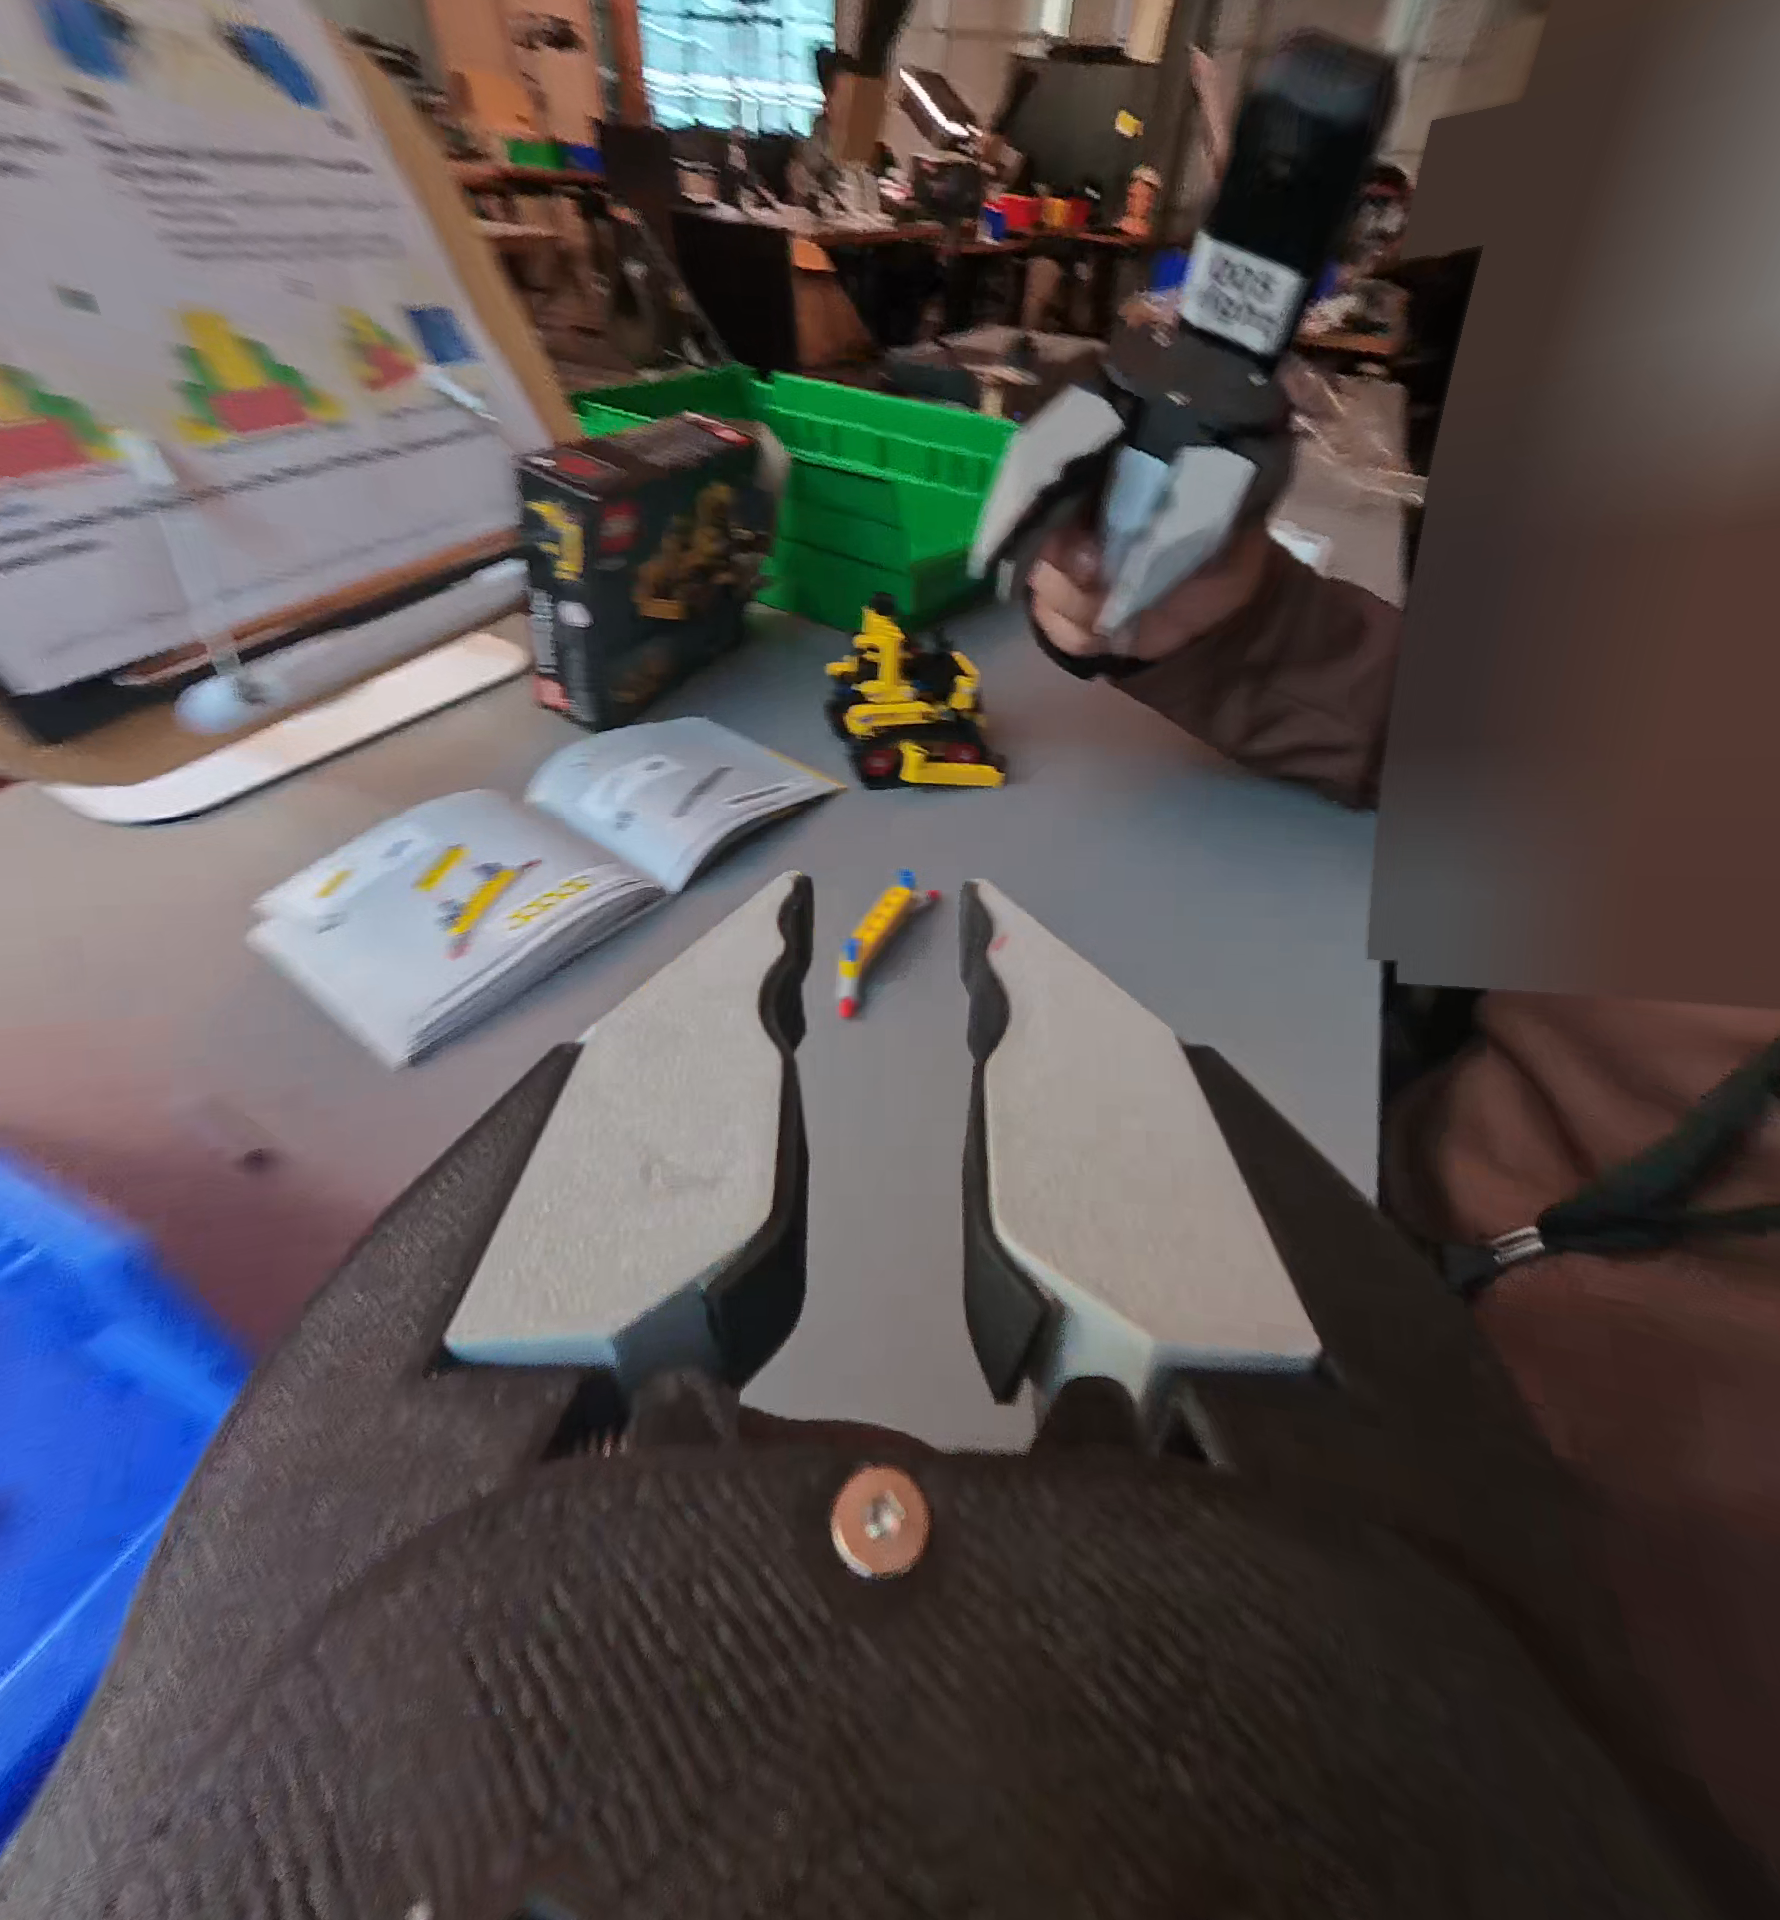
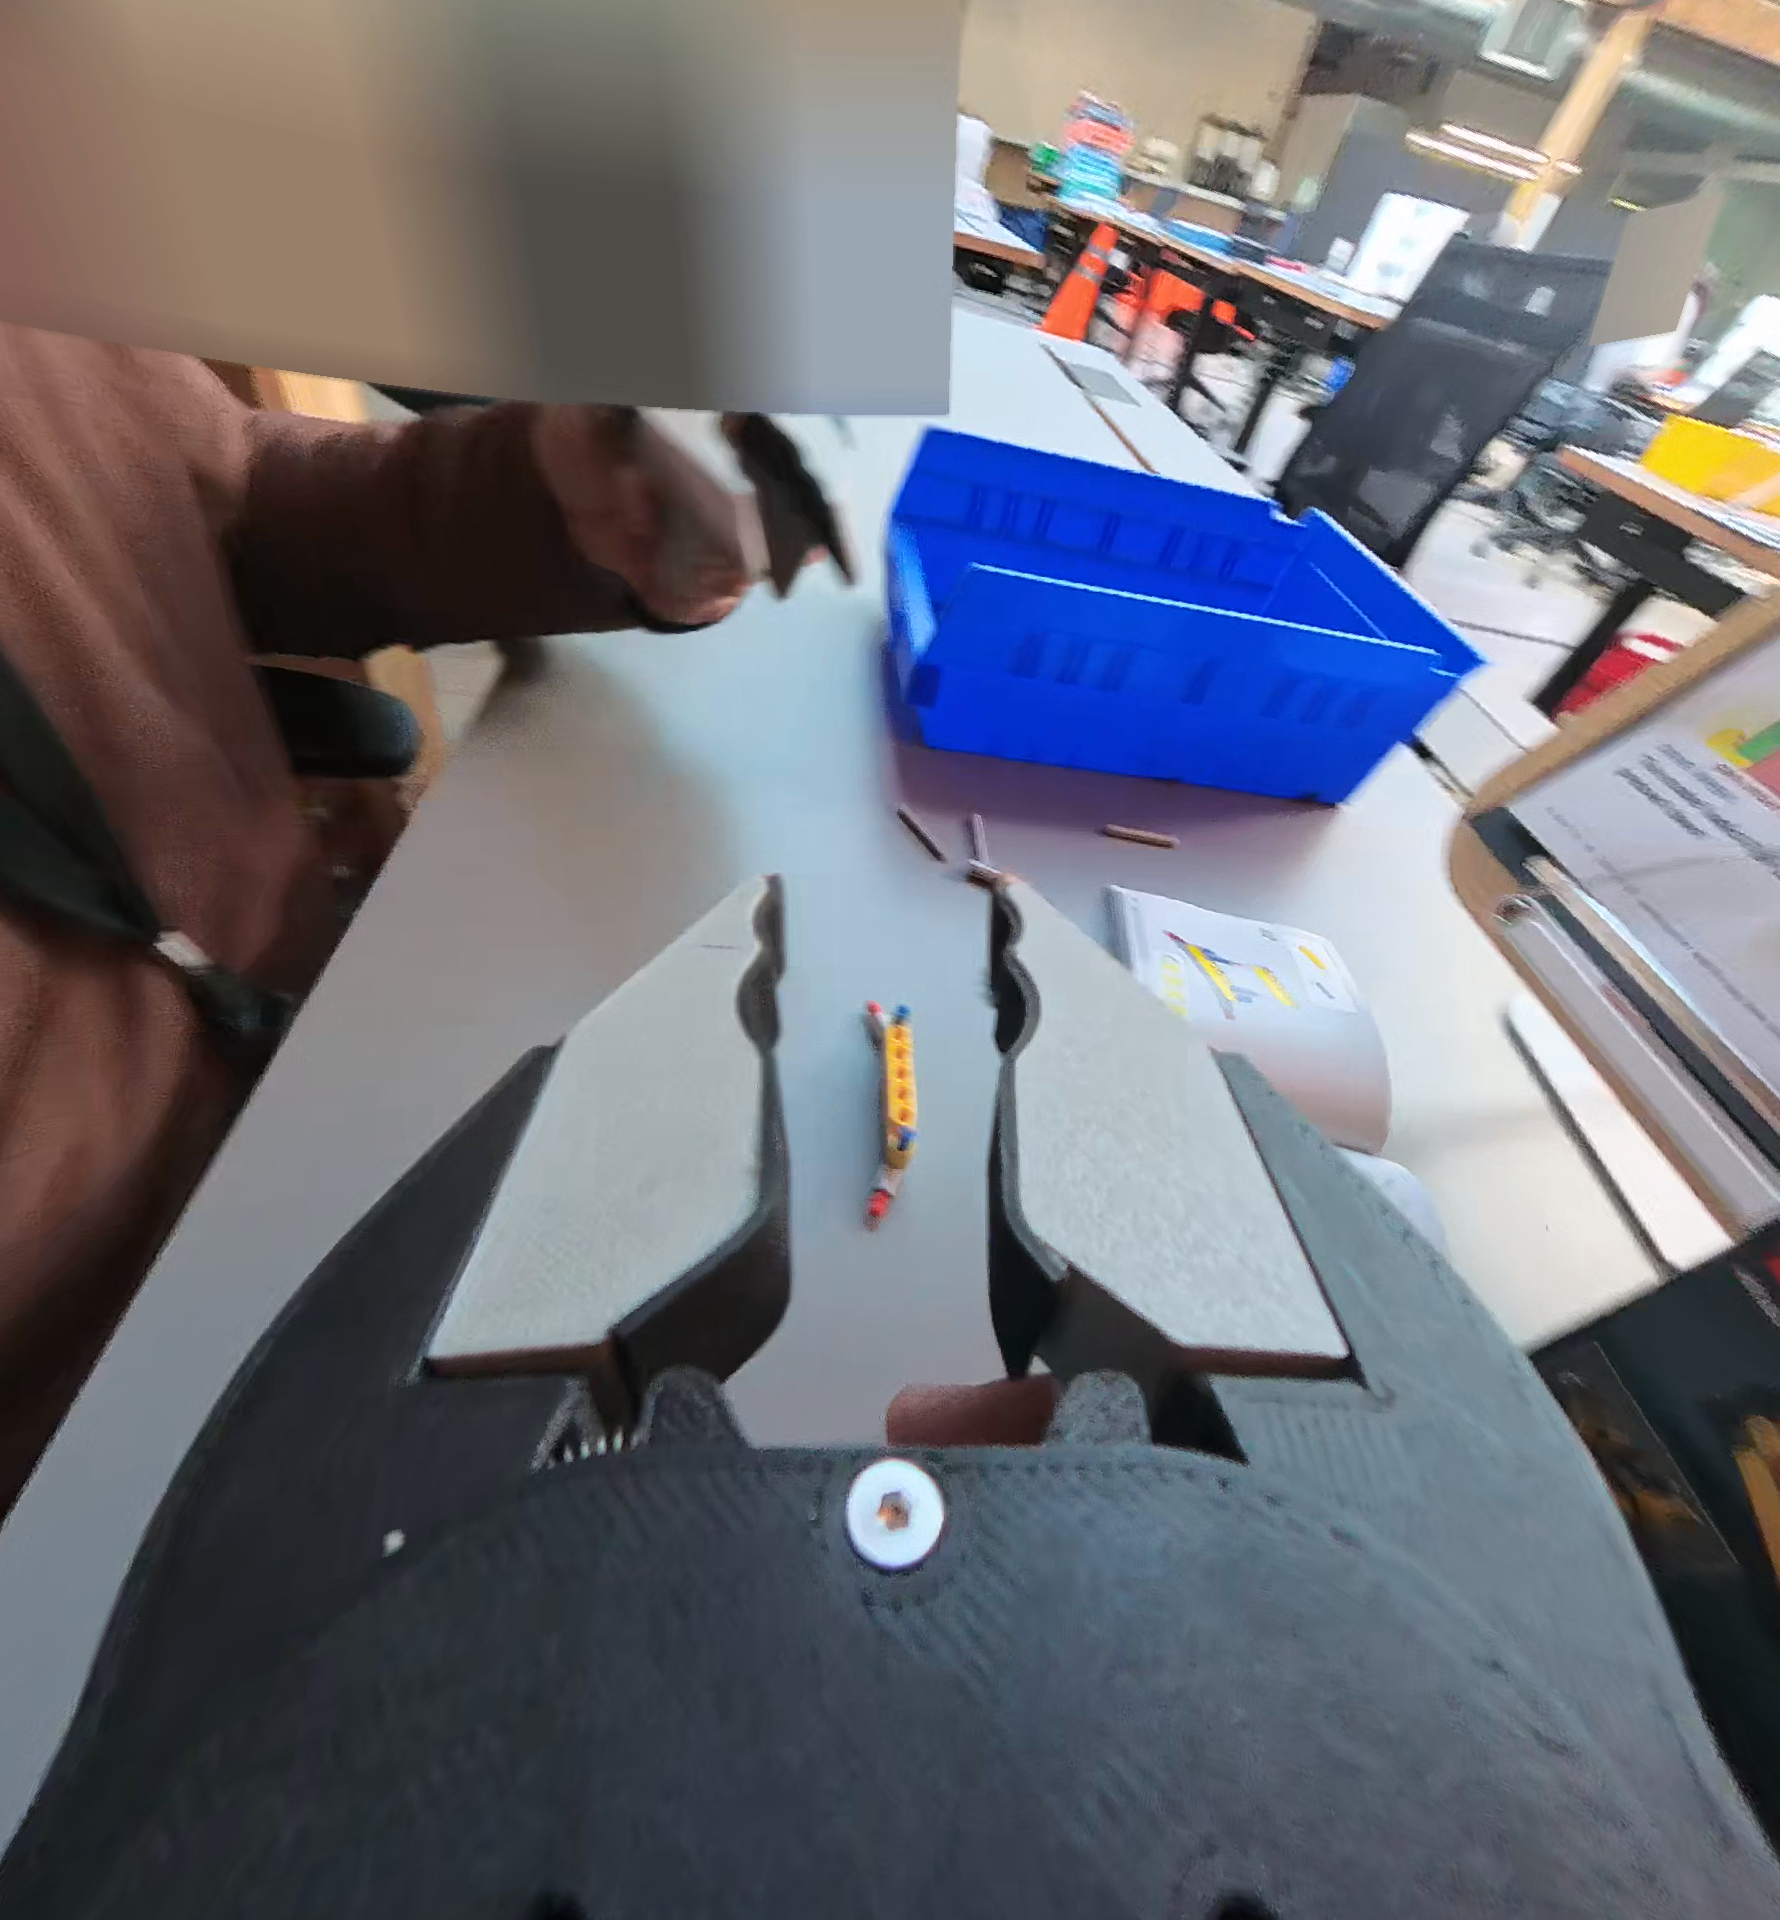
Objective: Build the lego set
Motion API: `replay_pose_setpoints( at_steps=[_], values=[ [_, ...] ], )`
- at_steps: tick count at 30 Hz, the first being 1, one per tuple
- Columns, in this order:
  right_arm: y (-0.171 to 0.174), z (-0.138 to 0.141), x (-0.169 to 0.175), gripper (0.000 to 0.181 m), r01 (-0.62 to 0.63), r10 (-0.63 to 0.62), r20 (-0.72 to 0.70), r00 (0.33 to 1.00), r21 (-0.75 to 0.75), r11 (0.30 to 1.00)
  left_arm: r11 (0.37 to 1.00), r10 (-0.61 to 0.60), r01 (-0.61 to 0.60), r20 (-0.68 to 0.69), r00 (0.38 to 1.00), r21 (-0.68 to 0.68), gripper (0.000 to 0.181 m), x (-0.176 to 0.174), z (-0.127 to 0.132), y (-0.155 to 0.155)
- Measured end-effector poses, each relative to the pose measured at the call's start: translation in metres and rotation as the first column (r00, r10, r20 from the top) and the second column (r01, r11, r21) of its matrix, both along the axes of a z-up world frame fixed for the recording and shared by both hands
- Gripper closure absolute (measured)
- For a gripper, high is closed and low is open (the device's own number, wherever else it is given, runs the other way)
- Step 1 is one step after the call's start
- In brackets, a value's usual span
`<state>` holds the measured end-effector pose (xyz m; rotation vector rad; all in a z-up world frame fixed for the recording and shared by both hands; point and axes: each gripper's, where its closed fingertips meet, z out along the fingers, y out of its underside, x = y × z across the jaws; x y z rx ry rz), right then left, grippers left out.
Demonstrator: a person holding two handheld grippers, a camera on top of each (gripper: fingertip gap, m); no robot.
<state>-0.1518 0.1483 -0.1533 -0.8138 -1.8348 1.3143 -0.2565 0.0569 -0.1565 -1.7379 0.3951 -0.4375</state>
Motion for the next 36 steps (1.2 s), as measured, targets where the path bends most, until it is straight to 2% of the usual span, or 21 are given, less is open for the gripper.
replay_pose_setpoints(
  at_steps=[2,3,4,6,8,12,15,18,24,30,33,36],
  values=[
    [-0.016,0.004,0.010,0.127,-0.120,0.119,-0.009,0.993,-0.061,0.991,0.996,0.094,-0.094,0.022,0.995,-0.006,0.147,-0.039,0.006,-0.018],
    [-0.022,0.006,0.014,0.122,-0.164,0.164,-0.003,0.986,-0.091,0.982,0.990,0.142,-0.141,0.017,0.990,-0.029,0.139,-0.057,0.004,-0.028],
    [-0.026,0.005,0.016,0.121,-0.191,0.193,0.010,0.981,-0.107,0.976,0.976,0.210,-0.210,0.003,0.978,-0.048,0.140,-0.078,0.001,-0.037],
    [-0.028,0.004,0.017,0.122,-0.204,0.206,0.017,0.978,-0.102,0.974,0.938,0.340,-0.341,-0.030,0.940,-0.060,0.140,-0.116,0.002,-0.052],
    [-0.028,0.005,0.016,0.124,-0.201,0.203,0.015,0.979,-0.092,0.975,0.900,0.430,-0.431,-0.025,0.902,-0.069,0.127,-0.143,0.007,-0.060],
    [-0.025,0.005,0.014,0.123,-0.208,0.213,0.024,0.977,-0.129,0.970,0.860,0.488,-0.490,-0.056,0.871,-0.140,0.130,-0.169,-0.006,-0.052],
    [-0.023,-0.002,0.014,0.127,-0.197,0.204,0.050,0.978,-0.122,0.973,0.866,0.478,-0.476,-0.026,0.878,-0.151,0.143,-0.169,-0.012,-0.039],
    [-0.023,-0.004,0.016,0.128,-0.202,0.210,0.060,0.976,-0.125,0.972,0.887,0.441,-0.433,0.013,0.898,-0.162,0.143,-0.160,-0.011,-0.031],
    [-0.021,-0.014,0.014,0.124,-0.181,0.192,0.091,0.977,-0.111,0.977,0.896,0.424,-0.426,-0.047,0.905,-0.127,0.166,-0.152,-0.007,-0.028],
    [-0.023,-0.021,0.012,0.123,-0.183,0.195,0.108,0.975,-0.115,0.976,0.867,0.479,-0.485,-0.074,0.874,-0.111,0.159,-0.169,0.006,-0.031],
    [-0.026,-0.015,0.013,0.125,-0.215,0.234,0.092,0.968,-0.181,0.960,0.844,0.524,-0.531,-0.099,0.846,-0.073,0.163,-0.178,0.012,-0.035],
    [-0.026,-0.007,0.013,0.125,-0.231,0.254,0.066,0.965,-0.242,0.942,0.853,0.515,-0.518,-0.058,0.855,-0.062,0.165,-0.169,0.012,-0.040]
  ],
)
